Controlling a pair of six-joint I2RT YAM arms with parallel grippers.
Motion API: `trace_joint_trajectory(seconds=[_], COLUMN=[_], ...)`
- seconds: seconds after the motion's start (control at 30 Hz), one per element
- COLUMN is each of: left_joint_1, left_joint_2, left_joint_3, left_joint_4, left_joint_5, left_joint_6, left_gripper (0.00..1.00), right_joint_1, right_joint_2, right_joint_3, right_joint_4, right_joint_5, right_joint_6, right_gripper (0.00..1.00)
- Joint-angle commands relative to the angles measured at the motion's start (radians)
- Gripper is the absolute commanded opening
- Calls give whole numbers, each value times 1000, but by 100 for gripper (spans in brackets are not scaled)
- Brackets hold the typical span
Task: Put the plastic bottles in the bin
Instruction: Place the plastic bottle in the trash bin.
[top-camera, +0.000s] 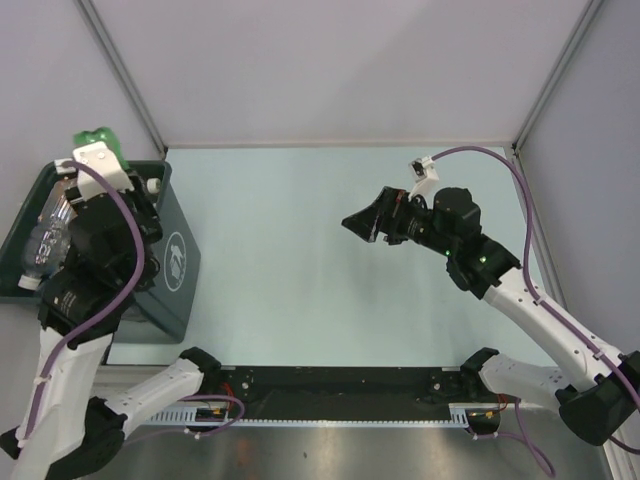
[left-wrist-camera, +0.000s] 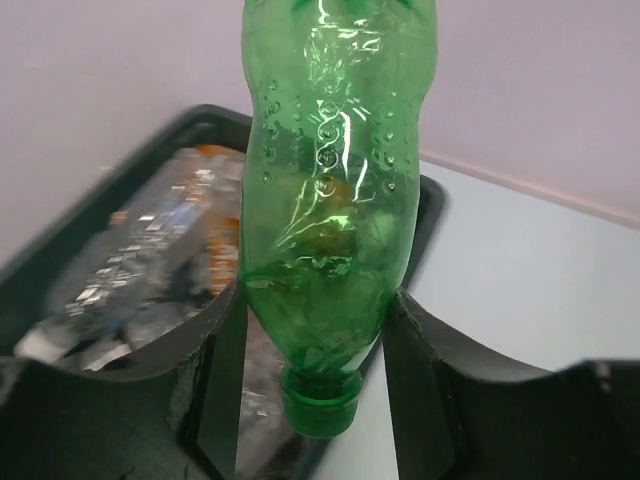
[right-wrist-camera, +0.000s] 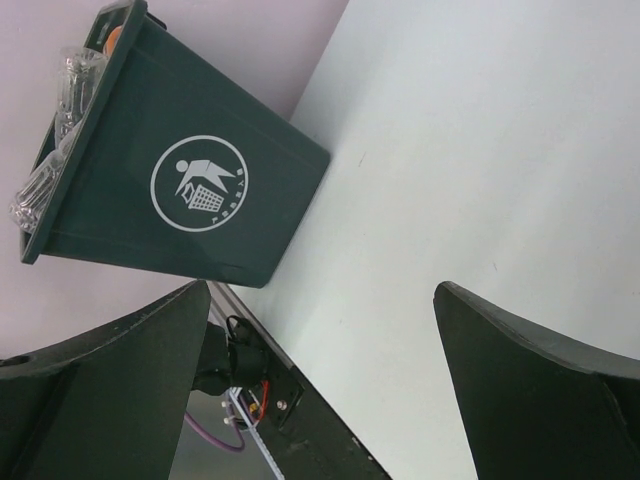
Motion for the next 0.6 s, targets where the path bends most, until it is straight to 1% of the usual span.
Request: trace_joint_trajectory(seconds=[0.0, 0.03, 0.1, 0.17, 0.23, 0.3, 0.33, 0.37, 0.4, 0.43, 0.47, 0.57], left_joint_1=[123, 163, 206, 234, 271, 295, 301, 306, 314, 312, 314, 312], left_joint_2=[47, 48, 45, 48, 53, 62, 65, 68, 73, 76, 74, 76], left_joint_3=[39, 24, -13, -36, -48, -53, -54, -57, -60, -59, -59, -51], left_joint_4=[34, 58, 152, 237, 258, 275, 279, 282, 288, 289, 289, 290], left_joint_5=[-138, -148, -206, -234, -249, -269, -273, -273, -273, -277, -277, -273], left_joint_6=[103, 139, 175, 227, 239, 241, 241, 244, 244, 246, 244, 247], left_gripper=[29, 29, 30, 33, 35, 46, 56, 79, 88, 95, 100, 100], right_joint_1=[-11, -14, -21, -28, -37, -41, -47, -51, -55, -61, -64, -75], right_joint_2=[-17, -18, -21, -21, -21, -26, -26, -26, -26, -28, -28, -32], right_joint_3=[-3, -5, -6, -6, -6, -8, -8, -8, -8, -9, -9, -12], right_joint_4=[21, 20, 17, 15, 12, 10, 4, 3, 3, 1, 0, 0], right_joint_5=[-22, -23, -29, -38, -52, -54, -57, -60, -63, -68, -69, -72], right_joint_6=[14, 11, 10, 11, 11, 7, 5, 5, 5, 4, 4, 5], right_gripper=[100, 100, 100, 100, 100, 100, 100, 100, 100, 100, 100, 100])
